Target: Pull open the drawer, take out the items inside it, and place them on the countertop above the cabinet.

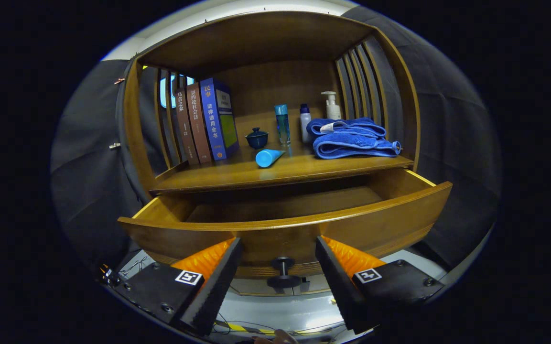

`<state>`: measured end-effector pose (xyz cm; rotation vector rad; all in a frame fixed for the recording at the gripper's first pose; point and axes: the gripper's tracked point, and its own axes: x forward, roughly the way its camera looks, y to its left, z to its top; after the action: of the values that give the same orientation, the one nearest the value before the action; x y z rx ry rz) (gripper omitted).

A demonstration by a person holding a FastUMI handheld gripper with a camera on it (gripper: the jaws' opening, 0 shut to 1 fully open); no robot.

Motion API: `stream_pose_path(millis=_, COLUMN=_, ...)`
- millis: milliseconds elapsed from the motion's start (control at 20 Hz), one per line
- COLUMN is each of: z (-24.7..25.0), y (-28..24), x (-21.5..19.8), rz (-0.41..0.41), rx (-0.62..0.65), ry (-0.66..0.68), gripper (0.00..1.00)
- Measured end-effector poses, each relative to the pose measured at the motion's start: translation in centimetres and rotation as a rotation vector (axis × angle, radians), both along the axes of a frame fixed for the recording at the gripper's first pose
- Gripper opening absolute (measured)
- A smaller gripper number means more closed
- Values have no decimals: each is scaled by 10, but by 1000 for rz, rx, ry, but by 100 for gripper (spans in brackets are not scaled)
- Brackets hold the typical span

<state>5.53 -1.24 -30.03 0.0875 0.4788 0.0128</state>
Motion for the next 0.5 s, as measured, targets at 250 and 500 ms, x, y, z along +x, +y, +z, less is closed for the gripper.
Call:
stream_pose_path(millis=250, z=-9, y=1, x=34, rz=2, rx=-8, ry=3, gripper=100)
stream_pose_path(millis=500, z=-12, y=2, x=58, rz=-2, rx=-4, ry=4, gripper=100)
